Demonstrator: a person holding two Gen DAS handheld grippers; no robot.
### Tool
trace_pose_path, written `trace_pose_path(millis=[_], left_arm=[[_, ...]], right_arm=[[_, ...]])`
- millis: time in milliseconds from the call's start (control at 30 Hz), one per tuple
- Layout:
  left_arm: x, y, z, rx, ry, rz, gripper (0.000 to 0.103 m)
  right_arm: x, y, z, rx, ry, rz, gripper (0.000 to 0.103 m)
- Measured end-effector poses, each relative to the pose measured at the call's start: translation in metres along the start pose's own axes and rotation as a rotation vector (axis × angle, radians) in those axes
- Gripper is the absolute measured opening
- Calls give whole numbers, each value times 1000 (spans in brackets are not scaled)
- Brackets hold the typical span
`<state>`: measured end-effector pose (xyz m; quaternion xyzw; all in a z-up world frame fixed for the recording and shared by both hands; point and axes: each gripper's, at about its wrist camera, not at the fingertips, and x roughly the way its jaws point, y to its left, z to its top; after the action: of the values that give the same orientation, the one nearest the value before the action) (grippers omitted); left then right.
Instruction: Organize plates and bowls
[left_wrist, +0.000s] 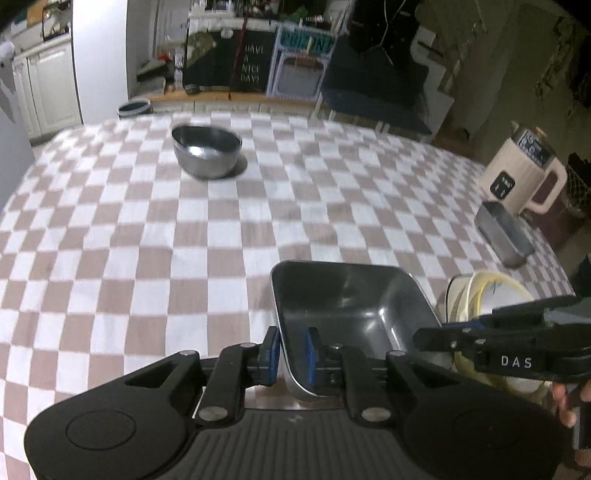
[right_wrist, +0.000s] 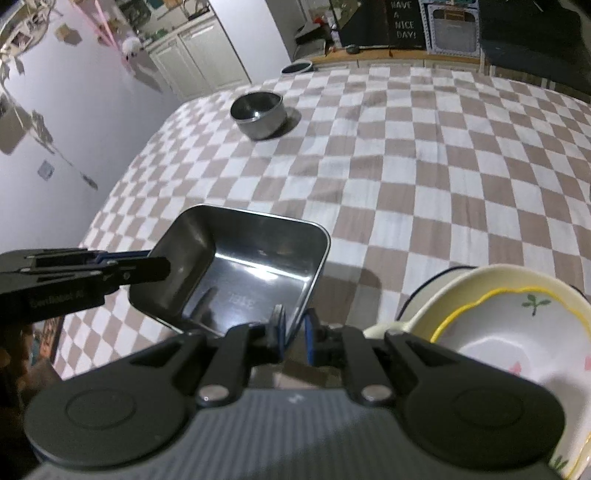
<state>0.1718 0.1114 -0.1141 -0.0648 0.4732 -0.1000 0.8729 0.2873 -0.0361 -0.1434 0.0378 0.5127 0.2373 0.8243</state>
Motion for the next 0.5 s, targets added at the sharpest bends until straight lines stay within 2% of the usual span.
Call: trace_pose_path(millis=[133,267,333,500], left_arm=[[15,5,-8,-3,69,1,20],[31,0,-19,54,142,31,20],[32,-1,-23,89,146,41,20],[29,7,-23,61,150,46,21]], right_arm=[[3,6,-2,-36,26,-18,15],[4,15,-3,-92,36,-51,16],[4,18,-3,-105,30,-50,18],[9,23,0,-119,34,-43,18]])
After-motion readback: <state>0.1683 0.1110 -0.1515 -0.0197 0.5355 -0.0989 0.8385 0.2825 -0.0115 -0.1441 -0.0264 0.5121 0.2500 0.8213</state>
